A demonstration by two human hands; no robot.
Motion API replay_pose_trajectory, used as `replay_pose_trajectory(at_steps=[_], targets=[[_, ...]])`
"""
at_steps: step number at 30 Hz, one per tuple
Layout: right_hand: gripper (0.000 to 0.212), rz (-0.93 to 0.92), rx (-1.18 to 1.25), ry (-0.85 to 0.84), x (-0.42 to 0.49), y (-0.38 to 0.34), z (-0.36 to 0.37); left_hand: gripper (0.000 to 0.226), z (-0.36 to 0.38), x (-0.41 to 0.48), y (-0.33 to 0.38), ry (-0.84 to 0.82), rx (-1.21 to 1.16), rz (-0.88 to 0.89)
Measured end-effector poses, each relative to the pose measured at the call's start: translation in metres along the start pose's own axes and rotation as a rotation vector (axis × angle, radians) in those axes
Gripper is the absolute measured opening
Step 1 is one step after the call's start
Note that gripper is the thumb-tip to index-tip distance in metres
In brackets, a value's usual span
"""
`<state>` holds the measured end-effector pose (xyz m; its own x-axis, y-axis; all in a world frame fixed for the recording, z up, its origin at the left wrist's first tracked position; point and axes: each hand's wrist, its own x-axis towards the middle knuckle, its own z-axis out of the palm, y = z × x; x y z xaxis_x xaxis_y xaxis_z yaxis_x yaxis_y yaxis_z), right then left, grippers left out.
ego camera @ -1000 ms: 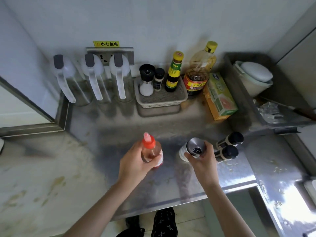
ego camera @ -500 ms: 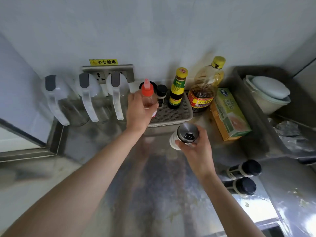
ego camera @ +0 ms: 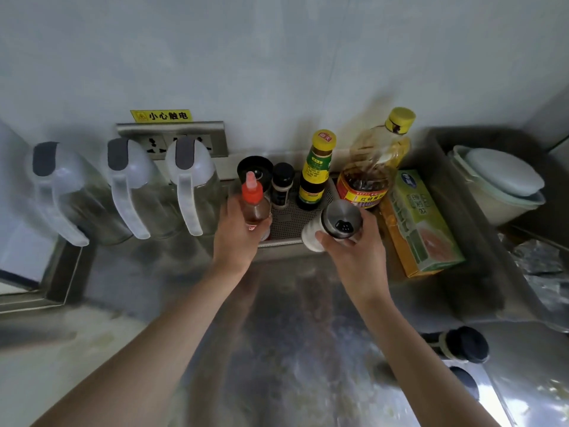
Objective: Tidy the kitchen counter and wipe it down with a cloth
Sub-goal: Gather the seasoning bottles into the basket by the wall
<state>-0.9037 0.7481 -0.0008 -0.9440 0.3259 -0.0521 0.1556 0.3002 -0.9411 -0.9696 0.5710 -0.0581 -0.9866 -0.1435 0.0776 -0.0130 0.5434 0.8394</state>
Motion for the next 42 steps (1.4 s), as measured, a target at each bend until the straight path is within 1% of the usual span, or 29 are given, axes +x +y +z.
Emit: replay_pose_trajectory(at_steps=[4, 9, 11, 16, 22, 24, 26, 27, 28, 29, 31, 33, 35, 38, 40, 42], targets=[[0.063, -0.083, -0.100, 0.016, 0.038, 0.007, 0.011, 0.052, 0.004, -0.003, -0.004, -0.002, -0.023, -0.028], [0.053, -0.128, -0.189, -0.001, 0.072, 0.023, 0.028, 0.054, 0.003, -0.001, -0.006, -0.005, 0.006, -0.036], [0.050, -0.129, -0.216, -0.001, 0.078, 0.033, 0.032, 0.055, 0.003, -0.002, -0.006, 0.010, 0.006, -0.024], [0.057, -0.105, -0.254, -0.003, 0.082, 0.041, 0.034, 0.054, 0.004, -0.003, -0.007, 0.018, -0.001, -0.020], [0.057, -0.071, -0.357, 0.003, 0.080, 0.041, 0.034, 0.057, 0.007, -0.005, -0.007, 0.013, -0.064, -0.013], [0.069, -0.028, -0.378, -0.021, 0.081, 0.039, 0.034, 0.064, 0.006, -0.005, -0.005, 0.002, -0.084, -0.028], [0.092, -0.006, -0.377, -0.054, 0.079, 0.039, 0.031, 0.082, 0.003, -0.007, -0.002, -0.008, -0.124, -0.054], [0.100, 0.001, -0.381, -0.060, 0.073, 0.039, 0.029, 0.090, 0.000, -0.009, -0.002, -0.010, -0.133, -0.059], [0.101, 0.000, -0.389, -0.062, 0.063, 0.039, 0.025, 0.093, -0.003, -0.014, -0.002, -0.009, -0.129, -0.052], [0.096, -0.020, -0.398, -0.056, 0.051, 0.038, 0.021, 0.093, -0.006, -0.021, -0.001, -0.007, -0.118, -0.039], [0.075, -0.095, -0.416, -0.041, 0.022, 0.038, 0.014, 0.087, -0.012, -0.042, 0.000, -0.015, -0.094, -0.018], [0.059, -0.077, -0.361, -0.042, -0.013, 0.034, 0.009, 0.081, -0.014, -0.071, 0.002, -0.041, -0.052, -0.004], [0.051, -0.061, -0.308, -0.063, -0.048, 0.033, 0.005, 0.072, -0.011, -0.101, 0.003, -0.097, -0.022, 0.006], [0.038, -0.062, -0.285, -0.058, -0.099, 0.036, -0.002, 0.052, -0.004, -0.141, 0.003, -0.218, -0.008, 0.033], [0.029, -0.044, -0.236, -0.022, -0.130, 0.043, -0.011, 0.040, 0.002, -0.162, 0.006, -0.299, -0.011, 0.068], [0.025, -0.048, -0.242, 0.040, -0.156, 0.049, -0.024, 0.033, 0.008, -0.178, 0.015, -0.404, -0.027, 0.118]])
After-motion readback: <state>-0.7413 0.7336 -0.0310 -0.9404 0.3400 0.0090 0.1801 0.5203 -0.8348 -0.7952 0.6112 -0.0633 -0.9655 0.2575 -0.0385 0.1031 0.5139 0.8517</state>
